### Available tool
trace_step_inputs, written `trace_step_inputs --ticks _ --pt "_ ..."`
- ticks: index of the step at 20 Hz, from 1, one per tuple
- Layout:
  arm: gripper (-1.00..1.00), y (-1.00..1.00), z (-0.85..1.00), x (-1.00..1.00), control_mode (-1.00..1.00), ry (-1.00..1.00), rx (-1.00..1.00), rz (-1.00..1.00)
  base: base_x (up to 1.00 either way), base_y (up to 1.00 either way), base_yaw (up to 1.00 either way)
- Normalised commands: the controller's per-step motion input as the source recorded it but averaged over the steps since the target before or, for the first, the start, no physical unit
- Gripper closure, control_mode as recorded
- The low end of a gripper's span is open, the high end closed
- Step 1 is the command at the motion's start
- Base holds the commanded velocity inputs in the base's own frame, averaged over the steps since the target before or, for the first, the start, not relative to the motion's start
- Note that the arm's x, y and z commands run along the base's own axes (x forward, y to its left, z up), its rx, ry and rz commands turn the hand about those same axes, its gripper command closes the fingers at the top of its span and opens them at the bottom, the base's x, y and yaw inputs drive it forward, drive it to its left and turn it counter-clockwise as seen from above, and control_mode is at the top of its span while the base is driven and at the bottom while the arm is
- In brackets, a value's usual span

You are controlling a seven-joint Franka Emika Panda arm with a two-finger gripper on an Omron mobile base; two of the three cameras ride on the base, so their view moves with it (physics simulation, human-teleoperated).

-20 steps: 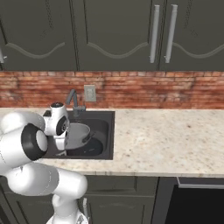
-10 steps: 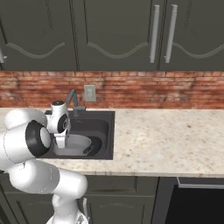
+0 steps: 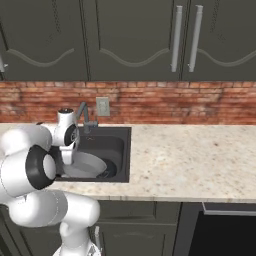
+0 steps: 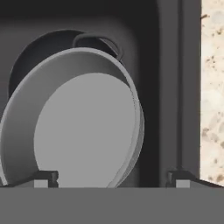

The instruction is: Move the pot and pan from the stove into the sink.

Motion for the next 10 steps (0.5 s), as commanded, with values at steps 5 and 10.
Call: trace_step_inputs --ticks 5,10 --pt "-1.00 0.05 0.46 -0.54 -1.00 0.02 0.06 -0.01 0.00 0.00 0.00" --pt "-1.00 0.01 0.41 -0.78 -1.00 0.01 0.07 -0.03 0.00 0.00 0.00"
